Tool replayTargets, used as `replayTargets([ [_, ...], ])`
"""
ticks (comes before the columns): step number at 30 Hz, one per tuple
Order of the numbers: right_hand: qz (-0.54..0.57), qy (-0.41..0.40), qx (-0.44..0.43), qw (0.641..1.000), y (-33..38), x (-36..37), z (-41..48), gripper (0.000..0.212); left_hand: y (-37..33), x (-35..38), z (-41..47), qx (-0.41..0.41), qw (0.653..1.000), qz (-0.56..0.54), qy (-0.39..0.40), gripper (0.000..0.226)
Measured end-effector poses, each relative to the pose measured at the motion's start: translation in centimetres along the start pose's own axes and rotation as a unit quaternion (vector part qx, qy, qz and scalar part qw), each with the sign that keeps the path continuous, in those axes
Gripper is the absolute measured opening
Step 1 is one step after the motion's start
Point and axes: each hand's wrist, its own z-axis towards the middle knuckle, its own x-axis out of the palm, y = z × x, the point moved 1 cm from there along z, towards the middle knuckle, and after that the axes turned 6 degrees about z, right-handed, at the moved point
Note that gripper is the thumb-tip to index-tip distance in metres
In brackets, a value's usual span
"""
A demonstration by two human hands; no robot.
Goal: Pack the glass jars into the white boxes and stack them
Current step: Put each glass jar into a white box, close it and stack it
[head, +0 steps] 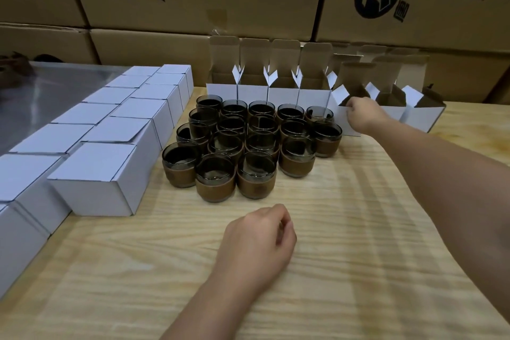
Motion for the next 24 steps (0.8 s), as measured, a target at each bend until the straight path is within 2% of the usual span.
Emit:
replayTargets([
  [6, -0.016, -0.047, -0.001, 0.999, -1.4, 0.1, -4.1, 0.033, -0.2, -0.3, 0.0, -0.013, 1.0, 0.005, 0.011, 0.011],
  [14, -0.012, -0.137, -0.022, 0.99, -0.5, 0.1, -16.4, 0.028, -0.6, -0.9, 0.1, -0.047, 0.997, -0.036, 0.04, 0.009],
  [18, -0.004, -0.154, -0.052, 0.987, 3.2, 0.8, -22.9, 0.025, -0.6, -1.1, -0.1, -0.031, 0.996, -0.079, -0.01, 0.029],
  [21, -0.013, -0.165, -0.097, 0.981, 6.9, 1.5, -26.4, 0.026, -0.6, -1.5, -0.6, 0.008, 0.985, -0.134, -0.107, 0.04],
  [24, 0.0, -0.17, -0.129, 0.977, 10.3, 2.4, -29.0, 0.033, -0.3, -1.7, -1.0, 0.029, 0.959, -0.193, -0.207, 0.049],
])
